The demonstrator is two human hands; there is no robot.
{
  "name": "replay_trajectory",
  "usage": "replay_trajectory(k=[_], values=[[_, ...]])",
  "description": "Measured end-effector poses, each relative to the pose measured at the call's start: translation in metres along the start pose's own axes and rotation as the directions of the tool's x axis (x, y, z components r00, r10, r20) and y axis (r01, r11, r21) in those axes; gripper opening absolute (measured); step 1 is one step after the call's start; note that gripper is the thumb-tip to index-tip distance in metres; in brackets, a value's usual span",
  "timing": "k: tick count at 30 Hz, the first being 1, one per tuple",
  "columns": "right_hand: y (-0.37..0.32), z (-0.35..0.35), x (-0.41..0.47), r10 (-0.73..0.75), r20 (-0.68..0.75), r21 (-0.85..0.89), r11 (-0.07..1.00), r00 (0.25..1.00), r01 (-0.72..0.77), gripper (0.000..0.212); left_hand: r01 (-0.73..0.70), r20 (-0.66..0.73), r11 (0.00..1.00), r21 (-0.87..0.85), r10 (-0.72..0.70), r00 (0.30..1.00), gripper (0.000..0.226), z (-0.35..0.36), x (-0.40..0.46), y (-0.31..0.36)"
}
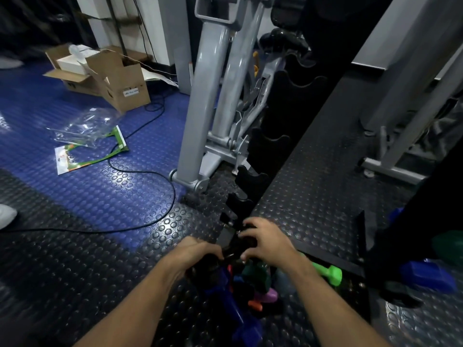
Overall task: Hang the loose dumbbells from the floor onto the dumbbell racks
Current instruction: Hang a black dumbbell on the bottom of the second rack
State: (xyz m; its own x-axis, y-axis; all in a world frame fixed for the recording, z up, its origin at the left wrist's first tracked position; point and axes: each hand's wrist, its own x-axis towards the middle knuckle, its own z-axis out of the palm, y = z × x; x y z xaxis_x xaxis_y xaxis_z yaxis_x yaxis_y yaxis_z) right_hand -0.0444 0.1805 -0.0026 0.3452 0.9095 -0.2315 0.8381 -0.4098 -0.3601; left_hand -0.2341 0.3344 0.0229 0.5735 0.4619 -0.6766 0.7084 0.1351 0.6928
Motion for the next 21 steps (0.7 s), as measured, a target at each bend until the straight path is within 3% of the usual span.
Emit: replay_trajectory(k=[2,3,4,5,6,7,8,9,11,14,16,19,21], values=[[-0.016,0.029,-0.003,0.233,-0.167,0.309,0.935,0.958,-0.173,0.088,0.032,-0.076,0.991,-0.131,-0.042,0.996,0.028,-0.003,-0.001,-0.011],[-0.025,0.045,-0.002,0.383,-0.214,0.494,0.836,0.899,-0.238,0.09,0.046,-0.105,0.977,-0.209,-0.07,0.992,0.027,-0.003,0.0,-0.016],[-0.032,0.06,0.003,0.525,-0.205,0.674,0.688,0.826,-0.269,0.083,0.057,-0.133,0.954,-0.293,-0.1,0.986,0.026,-0.002,0.0,-0.022],[-0.041,0.069,0.009,0.639,-0.105,0.818,0.492,0.762,-0.299,0.069,0.06,-0.168,0.925,-0.374,-0.132,0.977,0.026,-0.001,0.002,-0.028],[-0.051,0.077,0.017,0.673,0.071,0.91,0.259,0.736,-0.324,0.056,0.057,-0.197,0.895,-0.442,-0.159,0.967,0.028,0.001,0.004,-0.033],[-0.061,0.083,0.027,0.616,0.249,0.934,0.052,0.747,-0.353,0.049,0.046,-0.223,0.87,-0.491,-0.177,0.959,0.029,0.003,0.008,-0.037],[-0.07,0.09,0.036,0.516,0.358,0.924,-0.076,0.778,-0.374,0.044,0.033,-0.241,0.845,-0.534,-0.189,0.952,0.028,0.006,0.011,-0.039],[-0.079,0.092,0.047,0.44,0.385,0.921,-0.13,0.811,-0.367,0.035,0.019,-0.262,0.828,-0.56,-0.199,0.944,0.027,0.008,0.017,-0.041],[-0.086,0.1,0.071,0.41,0.324,0.946,-0.117,0.853,-0.303,0.018,-0.011,-0.299,0.792,-0.611,-0.218,0.929,0.027,0.01,0.031,-0.041],[-0.074,0.109,0.097,0.476,0.237,0.966,-0.022,0.847,-0.258,0.013,-0.065,-0.344,0.741,-0.668,-0.23,0.911,0.033,0.012,0.06,-0.04],[-0.054,0.114,0.105,0.595,0.214,0.961,0.012,0.775,-0.275,0.009,-0.094,-0.363,0.718,-0.689,-0.23,0.903,0.032,0.012,0.081,-0.039],[-0.028,0.111,0.105,0.824,0.119,0.974,0.012,0.555,-0.226,0.02,-0.1,-0.332,0.701,-0.706,-0.203,0.921,0.035,0.01,0.114,-0.035],[-0.019,0.098,0.105,0.864,-0.024,0.979,0.122,0.503,-0.163,0.024,-0.112,-0.319,0.718,-0.686,-0.159,0.934,0.043,0.007,0.133,-0.031]])
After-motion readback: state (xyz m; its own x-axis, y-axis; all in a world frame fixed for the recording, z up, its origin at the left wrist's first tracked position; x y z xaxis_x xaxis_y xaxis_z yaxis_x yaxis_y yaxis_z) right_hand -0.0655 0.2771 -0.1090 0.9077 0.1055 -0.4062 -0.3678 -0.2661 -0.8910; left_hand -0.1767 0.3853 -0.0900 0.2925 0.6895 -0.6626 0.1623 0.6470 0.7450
